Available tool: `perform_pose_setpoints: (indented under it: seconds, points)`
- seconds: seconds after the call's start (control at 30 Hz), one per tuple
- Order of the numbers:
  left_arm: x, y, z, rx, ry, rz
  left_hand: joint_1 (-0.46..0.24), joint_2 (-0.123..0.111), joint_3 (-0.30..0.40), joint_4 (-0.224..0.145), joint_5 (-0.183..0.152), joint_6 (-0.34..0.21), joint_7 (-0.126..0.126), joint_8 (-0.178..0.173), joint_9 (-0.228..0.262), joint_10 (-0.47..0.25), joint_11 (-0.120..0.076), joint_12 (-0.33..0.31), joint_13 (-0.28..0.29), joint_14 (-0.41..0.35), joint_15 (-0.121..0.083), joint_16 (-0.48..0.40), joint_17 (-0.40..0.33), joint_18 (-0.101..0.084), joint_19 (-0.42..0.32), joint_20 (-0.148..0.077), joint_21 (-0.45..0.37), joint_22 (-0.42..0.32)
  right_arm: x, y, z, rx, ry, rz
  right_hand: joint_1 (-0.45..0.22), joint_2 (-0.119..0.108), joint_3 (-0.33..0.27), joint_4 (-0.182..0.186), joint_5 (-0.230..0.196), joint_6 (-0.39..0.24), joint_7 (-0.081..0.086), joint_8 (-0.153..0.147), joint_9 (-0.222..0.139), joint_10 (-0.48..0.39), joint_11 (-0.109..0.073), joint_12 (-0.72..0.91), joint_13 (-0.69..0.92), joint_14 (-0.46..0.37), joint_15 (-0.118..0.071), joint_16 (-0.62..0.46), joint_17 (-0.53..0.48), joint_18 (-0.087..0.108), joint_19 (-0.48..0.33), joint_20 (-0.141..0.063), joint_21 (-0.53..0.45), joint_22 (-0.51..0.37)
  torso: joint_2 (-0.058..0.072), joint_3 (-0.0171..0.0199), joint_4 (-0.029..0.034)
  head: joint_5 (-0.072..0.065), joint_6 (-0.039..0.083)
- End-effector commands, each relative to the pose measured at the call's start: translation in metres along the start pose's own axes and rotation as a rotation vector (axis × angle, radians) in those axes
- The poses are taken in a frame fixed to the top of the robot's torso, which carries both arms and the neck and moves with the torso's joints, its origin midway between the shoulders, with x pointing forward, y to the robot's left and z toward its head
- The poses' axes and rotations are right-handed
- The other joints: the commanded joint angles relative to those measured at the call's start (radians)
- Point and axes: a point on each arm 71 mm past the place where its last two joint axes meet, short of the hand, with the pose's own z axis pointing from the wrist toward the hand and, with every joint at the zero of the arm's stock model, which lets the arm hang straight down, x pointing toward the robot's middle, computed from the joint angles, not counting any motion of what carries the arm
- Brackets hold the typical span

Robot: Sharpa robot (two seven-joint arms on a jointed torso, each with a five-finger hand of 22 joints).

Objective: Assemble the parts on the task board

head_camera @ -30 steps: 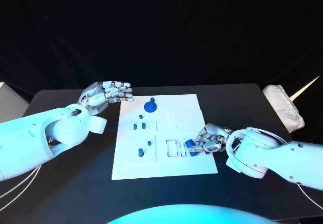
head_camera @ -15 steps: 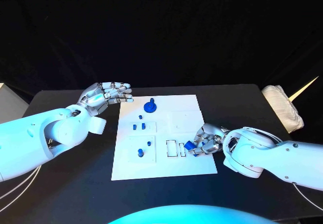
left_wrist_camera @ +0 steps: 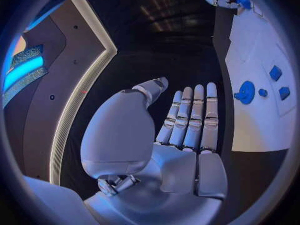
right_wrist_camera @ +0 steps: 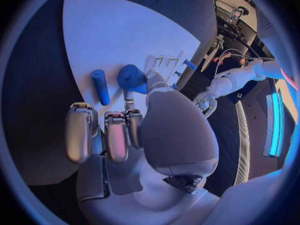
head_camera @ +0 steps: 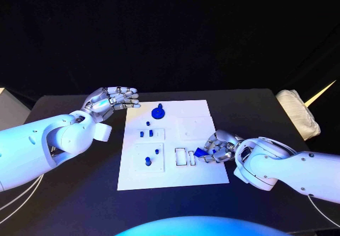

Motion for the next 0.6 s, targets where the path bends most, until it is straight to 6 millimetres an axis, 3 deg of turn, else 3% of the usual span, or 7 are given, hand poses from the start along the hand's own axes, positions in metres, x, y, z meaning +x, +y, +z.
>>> perform_pose_setpoints:
  seconds: [0.03, 0.27, 0.33, 0.37, 0.6]
  points:
    - [0.001, 0.001, 0.000, -0.009, 0.014, -0.016, -0.007, 0.001, -0.004, 0.001, 0.001, -0.004, 0.006, 0.005, -0.001, -0.006, 0.000, 0.005, 0.001, -0.004, -0.001, -0.003, 0.002, 0.010, 0.007, -0.003, -0.004, -0.001, -0.004, 0.007, -0.003, -0.037, -0.063, 0.055, -0.004, 0.011, 0.007, 0.001, 0.006, 0.012, -0.005, 0.005, 0.003, 0.013, -0.005, -0.007, 0.112, 0.077, -0.009, 0.002, 0.137, -0.013, 0.055, -0.008, 0.001, 0.209, 0.000, 0.0008, -0.0019, 0.004, -0.001]
    - [-0.002, 0.001, 0.000, -0.015, 0.007, -0.011, 0.000, 0.000, -0.003, -0.004, 0.002, -0.006, 0.006, 0.006, -0.002, -0.009, 0.000, 0.006, 0.002, -0.006, -0.001, -0.004, 0.002, 0.010, 0.008, -0.003, -0.005, -0.002, -0.016, 0.021, -0.007, -0.083, -0.090, 0.079, 0.001, 0.015, 0.020, 0.000, 0.006, 0.013, -0.006, 0.003, 0.000, 0.010, -0.006, -0.013, 0.106, 0.077, -0.009, 0.002, 0.138, -0.014, 0.056, -0.009, 0.004, 0.210, 0.001, 0.0005, 0.0002, 0.001, -0.004]
    - [-0.002, 0.001, 0.000, -0.015, 0.007, -0.011, 0.001, 0.001, -0.002, -0.004, 0.002, -0.006, 0.006, 0.006, -0.002, -0.009, 0.000, 0.006, 0.002, -0.006, -0.001, -0.004, 0.002, 0.010, 0.008, -0.003, -0.005, -0.002, -0.014, 0.025, -0.008, -0.081, -0.054, 0.075, -0.004, 0.015, 0.025, 0.001, -0.009, 0.013, -0.005, 0.001, -0.002, 0.010, -0.006, -0.015, 0.106, 0.078, -0.009, 0.003, 0.141, -0.014, 0.056, -0.010, 0.004, 0.210, 0.002, 0.0008, 0.0005, 0.002, -0.005]
    - [-0.002, 0.001, 0.000, -0.016, 0.007, -0.011, 0.001, 0.001, -0.002, -0.004, 0.002, -0.006, 0.006, 0.006, -0.002, -0.009, 0.000, 0.006, 0.002, -0.006, -0.001, -0.004, 0.002, 0.010, 0.008, -0.003, -0.005, -0.002, -0.013, 0.027, -0.007, -0.079, -0.032, 0.074, -0.022, 0.013, 0.029, 0.002, -0.047, 0.012, -0.002, -0.002, -0.005, 0.008, -0.003, -0.020, 0.103, 0.078, -0.007, 0.002, 0.141, -0.013, 0.054, -0.009, -0.001, 0.209, 0.002, 0.0005, 0.0009, 0.002, -0.006]
    - [-0.002, 0.001, -0.001, -0.018, 0.011, -0.011, 0.004, 0.000, -0.002, -0.007, 0.002, -0.007, 0.006, 0.007, -0.002, -0.010, 0.000, 0.007, 0.002, -0.006, -0.001, -0.004, 0.002, 0.010, 0.008, -0.003, -0.006, -0.003, 0.000, 0.039, -0.003, -0.071, 0.079, 0.052, -0.021, 0.019, 0.038, 0.001, -0.053, 0.015, -0.004, -0.002, -0.006, 0.010, -0.004, -0.021, 0.104, 0.079, -0.007, 0.005, 0.148, -0.014, 0.055, -0.009, 0.003, 0.210, 0.001, -0.0024, 0.0019, 0.004, -0.012]
